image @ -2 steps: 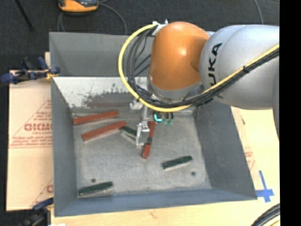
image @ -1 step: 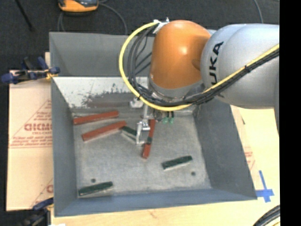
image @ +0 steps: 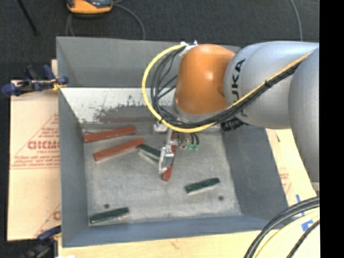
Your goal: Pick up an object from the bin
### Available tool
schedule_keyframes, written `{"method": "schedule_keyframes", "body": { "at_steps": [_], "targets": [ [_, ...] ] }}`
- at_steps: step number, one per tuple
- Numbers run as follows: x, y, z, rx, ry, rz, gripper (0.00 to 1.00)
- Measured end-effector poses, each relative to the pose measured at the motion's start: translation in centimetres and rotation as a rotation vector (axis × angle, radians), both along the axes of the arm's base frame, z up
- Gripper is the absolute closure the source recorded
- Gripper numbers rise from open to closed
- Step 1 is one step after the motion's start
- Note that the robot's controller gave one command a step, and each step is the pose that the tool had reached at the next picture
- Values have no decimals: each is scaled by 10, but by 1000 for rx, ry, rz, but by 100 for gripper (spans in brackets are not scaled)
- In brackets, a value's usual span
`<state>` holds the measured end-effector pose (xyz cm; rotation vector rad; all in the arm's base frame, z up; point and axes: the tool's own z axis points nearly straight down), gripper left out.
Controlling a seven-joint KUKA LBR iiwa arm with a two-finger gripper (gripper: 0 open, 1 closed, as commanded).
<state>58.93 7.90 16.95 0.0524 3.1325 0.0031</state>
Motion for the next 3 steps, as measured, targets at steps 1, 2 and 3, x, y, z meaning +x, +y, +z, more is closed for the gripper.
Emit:
{"method": "schedule_keyframes", "body": {
  "at_steps": [1, 2, 3],
  "targets": [
    [5, -28, -83, 0, 1, -72, 0],
    [7, -30, -83, 2, -6, -90, 0],
    [18, -31, -95, 2, 6, -172, 0]
  ]
}}
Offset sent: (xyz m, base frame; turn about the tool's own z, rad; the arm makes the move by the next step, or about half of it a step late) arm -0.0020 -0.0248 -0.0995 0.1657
